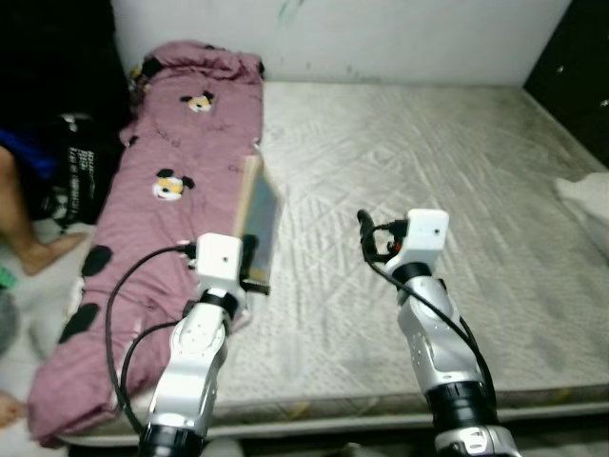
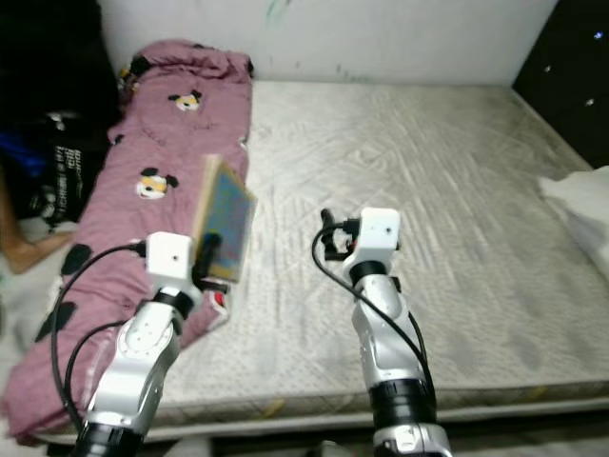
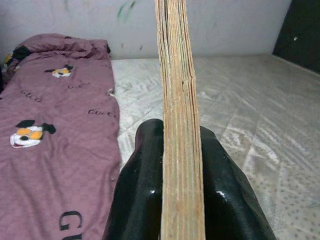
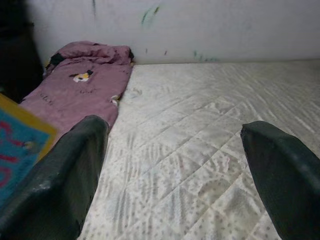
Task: Clean up the room
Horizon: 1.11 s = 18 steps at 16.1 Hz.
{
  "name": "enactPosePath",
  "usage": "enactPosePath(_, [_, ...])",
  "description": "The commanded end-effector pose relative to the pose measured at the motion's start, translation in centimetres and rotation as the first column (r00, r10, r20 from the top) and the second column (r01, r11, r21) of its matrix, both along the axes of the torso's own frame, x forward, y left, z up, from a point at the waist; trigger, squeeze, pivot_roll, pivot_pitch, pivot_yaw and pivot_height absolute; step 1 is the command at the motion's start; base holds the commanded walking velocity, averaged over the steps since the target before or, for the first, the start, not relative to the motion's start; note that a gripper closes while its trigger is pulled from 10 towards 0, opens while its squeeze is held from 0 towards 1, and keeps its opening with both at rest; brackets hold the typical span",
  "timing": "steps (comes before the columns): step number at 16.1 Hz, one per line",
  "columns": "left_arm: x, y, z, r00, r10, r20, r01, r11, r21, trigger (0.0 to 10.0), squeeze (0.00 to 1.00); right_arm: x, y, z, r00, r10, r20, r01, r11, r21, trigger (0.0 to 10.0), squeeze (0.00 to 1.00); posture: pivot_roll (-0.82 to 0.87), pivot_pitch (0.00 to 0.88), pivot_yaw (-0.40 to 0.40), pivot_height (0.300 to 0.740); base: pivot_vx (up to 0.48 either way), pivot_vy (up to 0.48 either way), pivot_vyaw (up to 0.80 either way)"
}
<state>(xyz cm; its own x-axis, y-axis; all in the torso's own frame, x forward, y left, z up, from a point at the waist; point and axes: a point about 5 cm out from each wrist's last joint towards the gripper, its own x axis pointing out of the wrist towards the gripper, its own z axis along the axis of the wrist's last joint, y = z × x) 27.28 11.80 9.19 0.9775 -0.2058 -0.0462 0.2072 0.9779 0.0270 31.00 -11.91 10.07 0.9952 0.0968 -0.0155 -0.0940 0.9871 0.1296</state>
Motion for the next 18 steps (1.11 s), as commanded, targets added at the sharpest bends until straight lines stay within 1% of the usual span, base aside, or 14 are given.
enactPosePath(1, [0.30,0.17,0.93,0.999,0.008,0.044,-0.008,1.000,-0.002,10.0,0.00,0.11,0.38,0.30,1.000,0.010,0.011,-0.010,1.000,-0.002,10.0,0.00,0.04,0.000,-0.022,0.740,0.000,-0.277,0.00])
enactPosePath(6, [0.33,0.23,0.86,0.999,0.014,0.043,-0.014,1.000,0.002,10.0,0.00,0.12,0.53,0.23,1.000,0.017,0.011,-0.017,1.000,-0.002,10.0,0.00,0.04,0.000,-0.024,0.740,0.000,-0.251,0.00])
enactPosePath(13, [0.40,0.18,0.94,0.997,0.044,0.056,-0.043,0.999,-0.021,10.0,0.00,0.08,0.90,0.30,0.999,0.036,0.013,-0.036,0.999,0.002,10.0,0.00,0.04,0.000,-0.030,0.740,0.000,0.000,0.00])
enactPosePath(14, [0.44,0.10,1.01,0.997,0.042,0.064,-0.041,0.999,-0.013,10.0,0.00,0.07,0.97,0.29,0.999,0.051,0.013,-0.050,0.998,-0.043,10.0,0.00,0.04,0.000,-0.032,0.740,0.000,0.000,0.00])
enactPosePath(15, [0.43,0.08,1.05,0.997,0.042,0.070,-0.042,0.999,-0.006,10.0,0.00,0.03,1.08,0.24,0.998,0.060,0.011,-0.060,0.997,-0.038,10.0,0.00,0.04,0.000,-0.032,0.740,0.000,0.000,0.00])
enactPosePath(16, [0.47,0.02,1.05,0.997,0.043,0.070,-0.043,0.999,-0.002,10.0,0.00,0.02,1.04,0.35,0.998,0.060,0.021,-0.059,0.998,-0.025,10.0,0.00,0.04,0.000,-0.034,0.740,0.000,0.000,0.56])
enactPosePath(17, [0.52,-0.05,1.04,0.997,0.042,0.071,-0.042,0.999,-0.004,10.0,0.00,0.07,0.96,0.43,0.998,0.058,0.026,-0.057,0.998,-0.039,10.0,0.00,0.03,0.000,-0.035,0.740,0.000,0.000,0.76])
enactPosePath(18, [0.54,-0.10,1.01,0.997,0.039,0.068,-0.037,0.999,-0.023,10.0,0.00,0.11,0.90,0.41,0.998,0.056,0.024,-0.055,0.998,-0.039,10.0,0.00,0.03,0.000,-0.037,0.740,0.000,0.000,0.76])
